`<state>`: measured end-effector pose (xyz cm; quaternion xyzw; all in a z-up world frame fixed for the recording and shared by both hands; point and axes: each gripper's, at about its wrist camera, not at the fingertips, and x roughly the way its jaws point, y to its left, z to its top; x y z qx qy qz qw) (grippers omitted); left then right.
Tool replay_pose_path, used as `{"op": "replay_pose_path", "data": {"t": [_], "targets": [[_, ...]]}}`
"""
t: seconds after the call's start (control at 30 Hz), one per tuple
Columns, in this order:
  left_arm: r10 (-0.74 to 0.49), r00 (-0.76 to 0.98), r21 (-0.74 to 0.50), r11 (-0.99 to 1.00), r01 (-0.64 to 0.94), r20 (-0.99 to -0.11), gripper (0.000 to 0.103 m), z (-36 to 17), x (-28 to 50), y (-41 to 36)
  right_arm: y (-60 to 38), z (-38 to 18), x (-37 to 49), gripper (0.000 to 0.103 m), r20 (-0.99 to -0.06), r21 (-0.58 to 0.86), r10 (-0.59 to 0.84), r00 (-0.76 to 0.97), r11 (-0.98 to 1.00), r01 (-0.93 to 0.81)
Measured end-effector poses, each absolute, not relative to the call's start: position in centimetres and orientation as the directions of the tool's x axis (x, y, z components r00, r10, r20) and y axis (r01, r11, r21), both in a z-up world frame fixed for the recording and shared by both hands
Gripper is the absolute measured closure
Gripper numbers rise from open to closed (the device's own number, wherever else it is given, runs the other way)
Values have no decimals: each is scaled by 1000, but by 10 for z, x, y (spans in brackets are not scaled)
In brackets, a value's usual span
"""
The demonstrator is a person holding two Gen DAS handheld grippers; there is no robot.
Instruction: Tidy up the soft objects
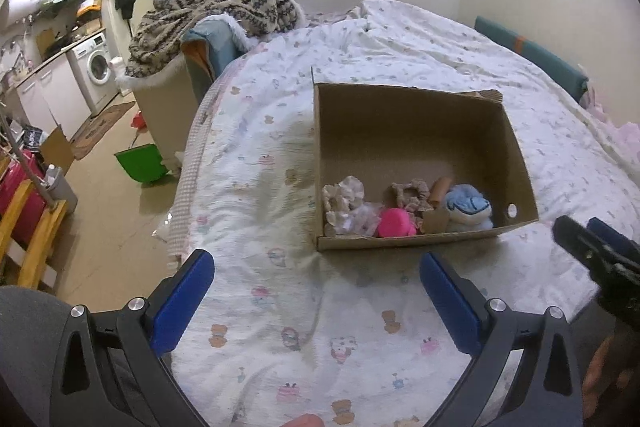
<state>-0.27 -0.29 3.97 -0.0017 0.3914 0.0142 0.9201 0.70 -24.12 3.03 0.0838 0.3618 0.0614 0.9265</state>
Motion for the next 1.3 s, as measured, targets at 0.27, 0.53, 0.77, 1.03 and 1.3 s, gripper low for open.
{"op": "replay_pose_path", "data": {"t": [0.27,0.53,0.77,1.03,1.3], "targets": [[4,695,-22,999,-28,-719,1,37,0,-1,-236,19,15,0,-685,163,142,715,986,-40],[-6,686,-33,999,-26,-728,1,34,4,-3,-233,16,16,0,-690,130,120,713,991,-41],[-14,685,-42,999,-24,-728,1,34,6,-4,-229,14,16,0,-693,111,107,713,993,-42],[-15,683,-42,999,-23,-730,1,33,6,-3,-226,14,16,0,-694,102,104,712,994,-45],[-16,683,-43,999,-23,-730,1,34,6,-6,-226,14,17,0,-694,102,105,712,994,-47]]}}
